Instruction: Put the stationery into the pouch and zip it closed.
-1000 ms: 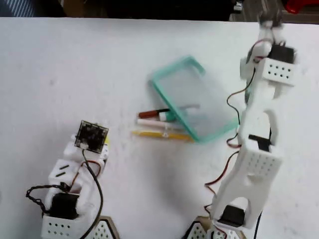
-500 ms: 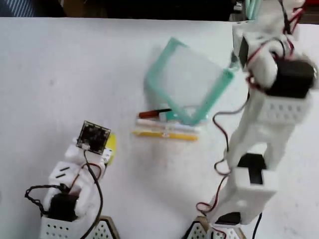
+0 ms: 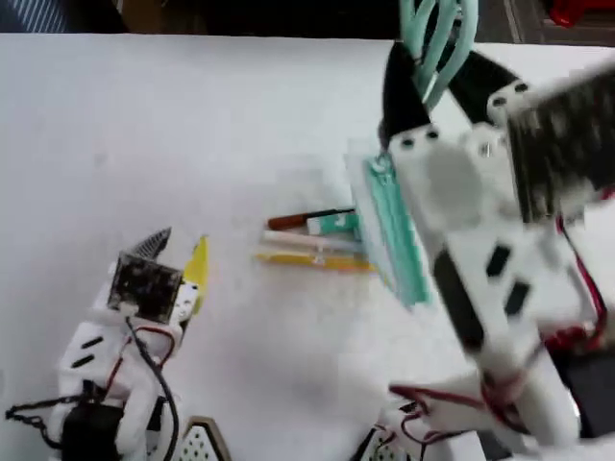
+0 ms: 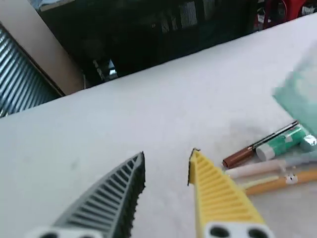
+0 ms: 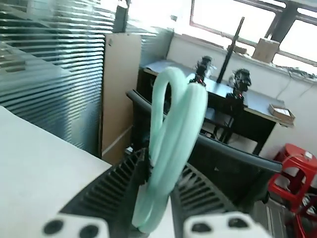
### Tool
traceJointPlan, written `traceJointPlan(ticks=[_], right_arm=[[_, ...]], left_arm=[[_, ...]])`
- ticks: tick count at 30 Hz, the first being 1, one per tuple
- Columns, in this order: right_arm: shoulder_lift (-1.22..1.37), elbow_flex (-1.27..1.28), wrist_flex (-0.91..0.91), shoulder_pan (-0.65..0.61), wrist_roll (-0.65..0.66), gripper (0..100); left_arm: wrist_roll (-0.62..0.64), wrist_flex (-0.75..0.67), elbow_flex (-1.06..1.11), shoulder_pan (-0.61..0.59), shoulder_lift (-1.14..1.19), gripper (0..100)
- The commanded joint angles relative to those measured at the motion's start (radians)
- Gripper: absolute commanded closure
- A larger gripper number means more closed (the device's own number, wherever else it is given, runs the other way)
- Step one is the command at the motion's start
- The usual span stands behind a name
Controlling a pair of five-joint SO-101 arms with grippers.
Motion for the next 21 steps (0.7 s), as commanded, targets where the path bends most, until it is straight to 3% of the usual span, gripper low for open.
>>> traceJointPlan(ticks=[1,7,10,16,21], right_arm=[[-0.039,-0.021,0.018,-0.027,-0.003,98.3],[-0.076,0.058,0.021,-0.070,-0.008,98.2],[-0.147,0.212,0.021,-0.122,-0.009,98.2],[-0.303,0.554,0.016,-0.331,-0.002,98.2],[-0.360,0.718,-0.016,-0.266,-0.002,98.2]], left_arm=[[0.005,0.021,-0.124,0.005,-0.004,83],[-0.147,0.129,-0.244,0.051,-0.002,79],[-0.158,0.213,-0.302,0.116,-0.002,75],[-0.160,0.313,-0.373,0.228,-0.001,75],[-0.155,0.353,-0.442,0.257,-0.001,75]])
